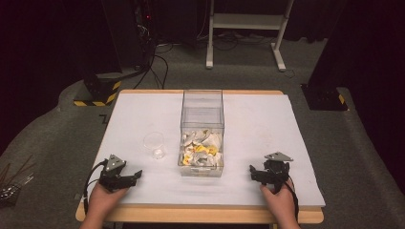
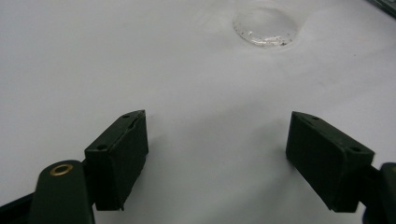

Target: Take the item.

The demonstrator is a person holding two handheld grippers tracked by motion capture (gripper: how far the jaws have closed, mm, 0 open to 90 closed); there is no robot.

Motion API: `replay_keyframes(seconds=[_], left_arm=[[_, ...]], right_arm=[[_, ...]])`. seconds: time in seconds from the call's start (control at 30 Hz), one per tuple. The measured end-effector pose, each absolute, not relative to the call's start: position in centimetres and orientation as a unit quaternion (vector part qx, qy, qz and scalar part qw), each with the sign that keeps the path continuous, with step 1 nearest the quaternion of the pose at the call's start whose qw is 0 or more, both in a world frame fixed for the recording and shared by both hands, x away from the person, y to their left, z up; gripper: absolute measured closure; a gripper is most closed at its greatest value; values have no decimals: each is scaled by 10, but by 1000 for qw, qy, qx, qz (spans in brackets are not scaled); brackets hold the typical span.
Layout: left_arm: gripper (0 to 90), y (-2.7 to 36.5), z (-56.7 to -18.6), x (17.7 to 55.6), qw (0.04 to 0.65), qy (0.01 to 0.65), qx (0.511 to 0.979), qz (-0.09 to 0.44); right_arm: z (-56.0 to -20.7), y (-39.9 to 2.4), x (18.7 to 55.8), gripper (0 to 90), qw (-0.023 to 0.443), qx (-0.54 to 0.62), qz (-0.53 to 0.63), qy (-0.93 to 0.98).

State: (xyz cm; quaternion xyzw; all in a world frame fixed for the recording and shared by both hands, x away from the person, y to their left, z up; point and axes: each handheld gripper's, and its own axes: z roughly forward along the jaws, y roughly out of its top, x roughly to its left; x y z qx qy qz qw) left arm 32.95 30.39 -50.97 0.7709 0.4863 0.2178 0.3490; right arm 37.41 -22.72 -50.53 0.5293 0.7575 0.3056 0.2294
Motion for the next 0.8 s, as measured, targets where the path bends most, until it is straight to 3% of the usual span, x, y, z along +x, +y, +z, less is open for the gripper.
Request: replay_keyframes(seconds=[0.8], left_arm=[[164, 301, -510, 330, 343, 483, 777, 215]], right_arm=[[-505, -228, 374, 90, 225, 528, 307, 759]])
